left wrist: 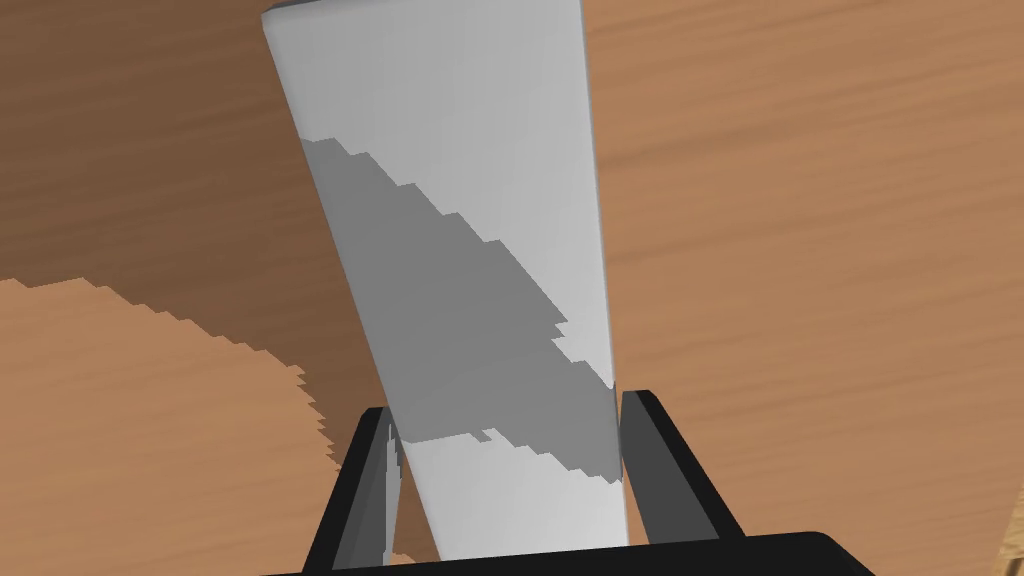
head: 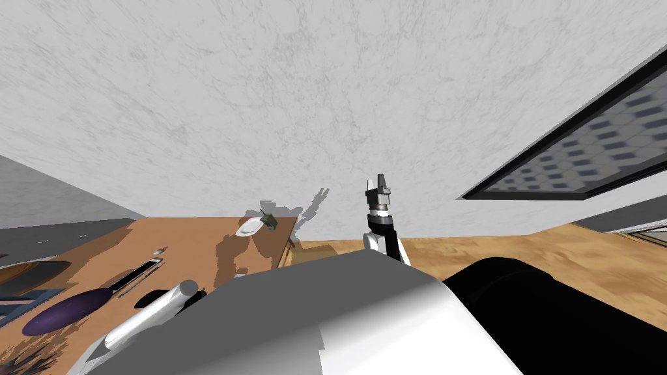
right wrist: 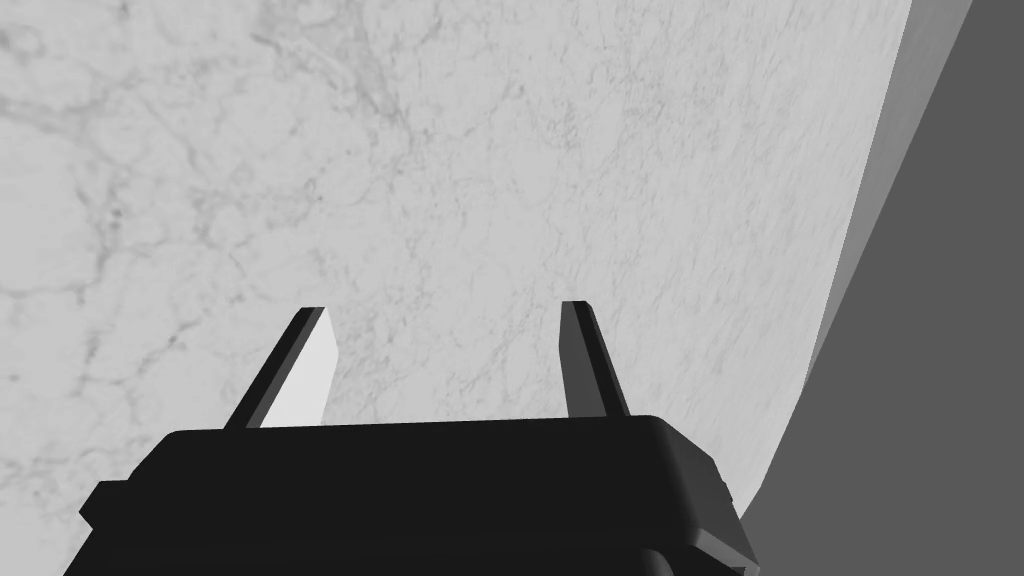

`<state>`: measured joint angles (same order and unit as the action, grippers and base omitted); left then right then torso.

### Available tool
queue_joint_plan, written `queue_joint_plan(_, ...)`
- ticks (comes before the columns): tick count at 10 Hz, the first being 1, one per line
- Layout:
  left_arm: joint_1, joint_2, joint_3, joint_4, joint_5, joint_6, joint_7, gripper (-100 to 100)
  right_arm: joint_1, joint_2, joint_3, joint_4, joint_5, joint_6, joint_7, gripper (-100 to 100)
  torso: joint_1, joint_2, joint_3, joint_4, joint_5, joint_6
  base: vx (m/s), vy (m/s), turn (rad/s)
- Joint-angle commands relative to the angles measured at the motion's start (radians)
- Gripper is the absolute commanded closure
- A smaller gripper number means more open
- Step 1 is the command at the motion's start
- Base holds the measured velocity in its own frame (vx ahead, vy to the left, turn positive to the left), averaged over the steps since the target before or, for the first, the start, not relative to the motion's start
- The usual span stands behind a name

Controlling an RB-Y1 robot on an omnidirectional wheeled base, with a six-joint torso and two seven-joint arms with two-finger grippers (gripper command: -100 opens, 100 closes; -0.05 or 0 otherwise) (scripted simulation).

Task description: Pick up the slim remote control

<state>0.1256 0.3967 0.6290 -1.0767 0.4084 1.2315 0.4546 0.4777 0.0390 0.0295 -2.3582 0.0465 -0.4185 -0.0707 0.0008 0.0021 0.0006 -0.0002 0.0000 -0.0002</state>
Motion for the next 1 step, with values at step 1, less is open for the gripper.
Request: queue_joint_plan(1,0.000,0.000,0.000,0.000,0.000,0.000,0.000,0,0.000,0.000,0.000,0.000,0.000,0.000,0.000,0,0.000,0.000,0.000,0.000,0.000,0.000,0.000,0.000,0.000)
